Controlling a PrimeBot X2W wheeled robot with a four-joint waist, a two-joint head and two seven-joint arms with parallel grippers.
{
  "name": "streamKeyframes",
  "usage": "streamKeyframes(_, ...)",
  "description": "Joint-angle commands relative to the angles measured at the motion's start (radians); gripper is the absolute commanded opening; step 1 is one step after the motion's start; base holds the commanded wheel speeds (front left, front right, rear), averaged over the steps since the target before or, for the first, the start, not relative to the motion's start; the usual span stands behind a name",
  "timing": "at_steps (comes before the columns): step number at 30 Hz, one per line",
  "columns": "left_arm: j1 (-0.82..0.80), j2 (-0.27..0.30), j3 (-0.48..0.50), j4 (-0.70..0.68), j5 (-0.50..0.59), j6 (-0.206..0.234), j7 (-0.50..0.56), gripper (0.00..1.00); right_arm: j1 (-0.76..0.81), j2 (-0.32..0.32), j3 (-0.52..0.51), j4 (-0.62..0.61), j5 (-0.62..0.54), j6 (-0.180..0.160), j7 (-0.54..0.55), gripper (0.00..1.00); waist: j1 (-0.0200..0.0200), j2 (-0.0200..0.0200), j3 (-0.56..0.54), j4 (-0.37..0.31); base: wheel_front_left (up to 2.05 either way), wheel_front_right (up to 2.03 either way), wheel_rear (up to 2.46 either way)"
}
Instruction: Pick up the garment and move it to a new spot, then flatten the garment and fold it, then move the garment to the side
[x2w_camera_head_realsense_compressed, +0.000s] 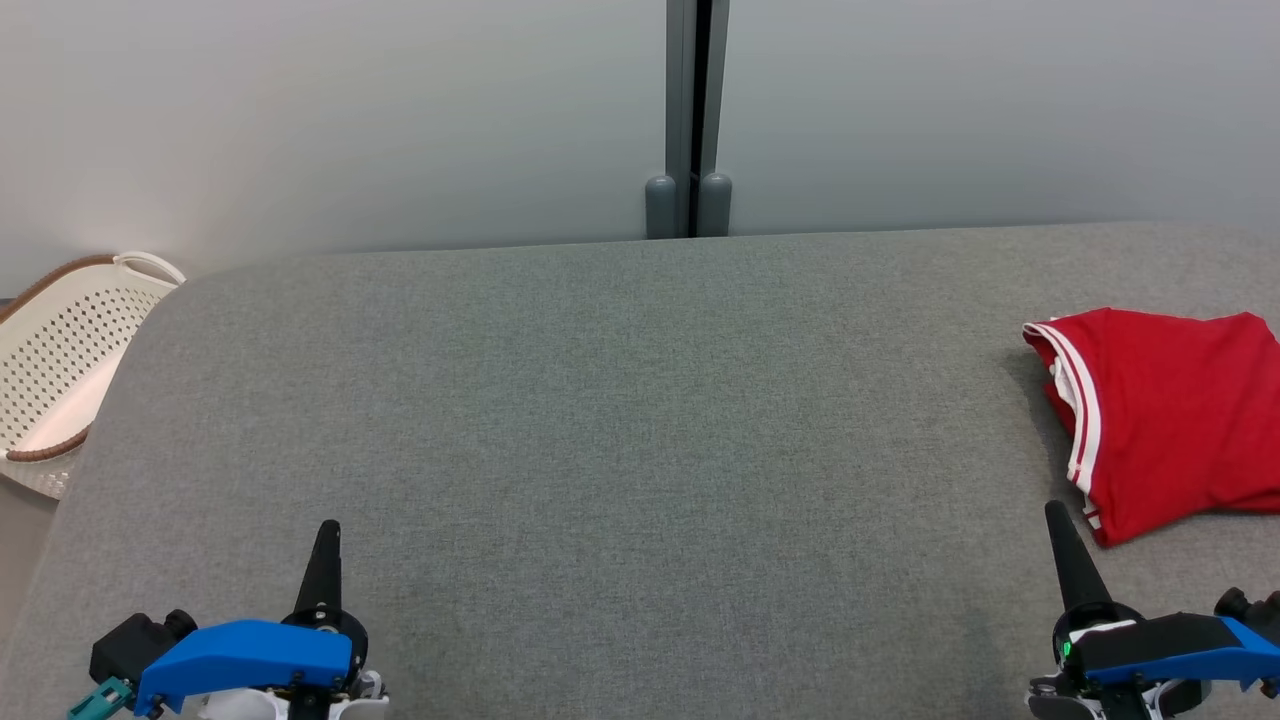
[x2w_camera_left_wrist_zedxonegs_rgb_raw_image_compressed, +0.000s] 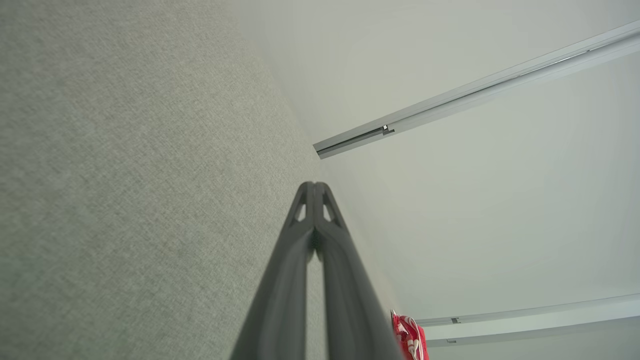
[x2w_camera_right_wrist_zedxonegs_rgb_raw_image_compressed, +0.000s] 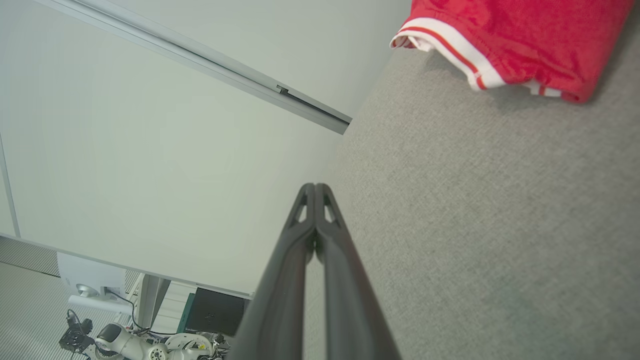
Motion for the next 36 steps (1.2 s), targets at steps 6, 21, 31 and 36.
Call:
streamKeyframes(6, -0.029, -0.006, 0.029, -0.019, -0.062, -0.014, 0.02, 0.0, -0.03, -0.006, -0.006, -0.015, 0.079, 0.001, 0.018, 0.0, 0.0, 0.0, 0.001, -0.003, 0.0, 0.0, 0.0)
streamKeyframes(21, -0.036, -0.015, 0.072, -0.034, -0.176, -0.034, 0.056, 0.0, -0.038, -0.007, -0.012, -0.02, 0.209, 0.001, 0.048, 0.0, 0.0, 0.0, 0.002, -0.009, 0.0, 0.0, 0.0)
streamKeyframes(31, -0.041, -0.021, 0.096, -0.043, -0.243, -0.046, 0.078, 0.0, -0.043, -0.007, -0.016, -0.022, 0.288, 0.001, 0.067, 0.0, 0.0, 0.0, 0.003, -0.013, 0.0, 0.0, 0.0)
streamKeyframes(36, -0.043, -0.024, 0.109, -0.046, -0.275, -0.051, 0.088, 0.0, -0.045, -0.007, -0.018, -0.023, 0.327, 0.001, 0.076, 0.0, 0.0, 0.0, 0.004, -0.016, 0.0, 0.0, 0.0)
